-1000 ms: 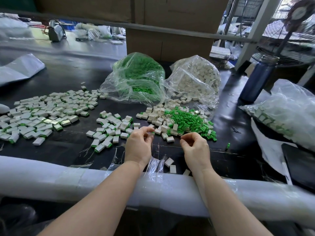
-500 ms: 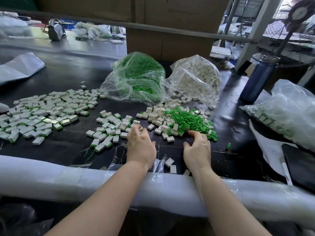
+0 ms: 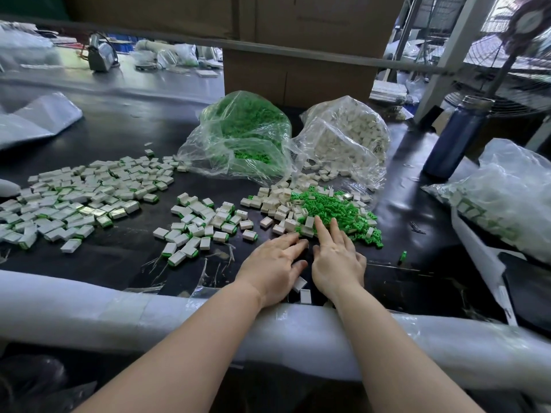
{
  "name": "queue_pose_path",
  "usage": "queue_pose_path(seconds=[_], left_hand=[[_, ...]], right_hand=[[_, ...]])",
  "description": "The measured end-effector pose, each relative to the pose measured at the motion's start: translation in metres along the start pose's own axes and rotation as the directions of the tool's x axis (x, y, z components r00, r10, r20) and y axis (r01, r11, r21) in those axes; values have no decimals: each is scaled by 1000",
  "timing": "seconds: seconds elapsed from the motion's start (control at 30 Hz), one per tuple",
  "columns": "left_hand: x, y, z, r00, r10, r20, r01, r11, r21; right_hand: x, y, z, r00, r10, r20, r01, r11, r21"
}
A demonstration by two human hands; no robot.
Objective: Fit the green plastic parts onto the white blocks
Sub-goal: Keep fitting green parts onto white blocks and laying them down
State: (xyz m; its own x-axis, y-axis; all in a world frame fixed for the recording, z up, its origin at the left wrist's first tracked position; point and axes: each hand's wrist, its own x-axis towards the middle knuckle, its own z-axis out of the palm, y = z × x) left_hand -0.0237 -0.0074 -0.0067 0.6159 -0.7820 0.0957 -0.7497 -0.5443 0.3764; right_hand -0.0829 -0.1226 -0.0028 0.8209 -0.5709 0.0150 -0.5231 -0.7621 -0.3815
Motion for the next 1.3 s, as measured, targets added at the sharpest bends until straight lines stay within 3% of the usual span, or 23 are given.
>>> queue_pose_path(seconds=[0.17, 0.67, 1.0, 1.3], left_hand=[[-4, 1, -1, 993, -12, -115, -1, 994, -107], [-8, 2, -6, 962, -53, -268, 27, 995, -100], [-5, 1, -3, 980, -101, -174, 92, 994, -55], [-8, 2, -5, 962, -98, -255, 56, 985, -165]], right_hand=[[-3, 0, 0, 996, -9, -87, 16, 997, 76], [-11, 2, -9, 970, 86, -226, -14, 953, 302], [-13, 2, -9, 975, 72, -212, 18, 919, 394], [-14, 2, -9, 973, 16, -229, 112, 839, 532]])
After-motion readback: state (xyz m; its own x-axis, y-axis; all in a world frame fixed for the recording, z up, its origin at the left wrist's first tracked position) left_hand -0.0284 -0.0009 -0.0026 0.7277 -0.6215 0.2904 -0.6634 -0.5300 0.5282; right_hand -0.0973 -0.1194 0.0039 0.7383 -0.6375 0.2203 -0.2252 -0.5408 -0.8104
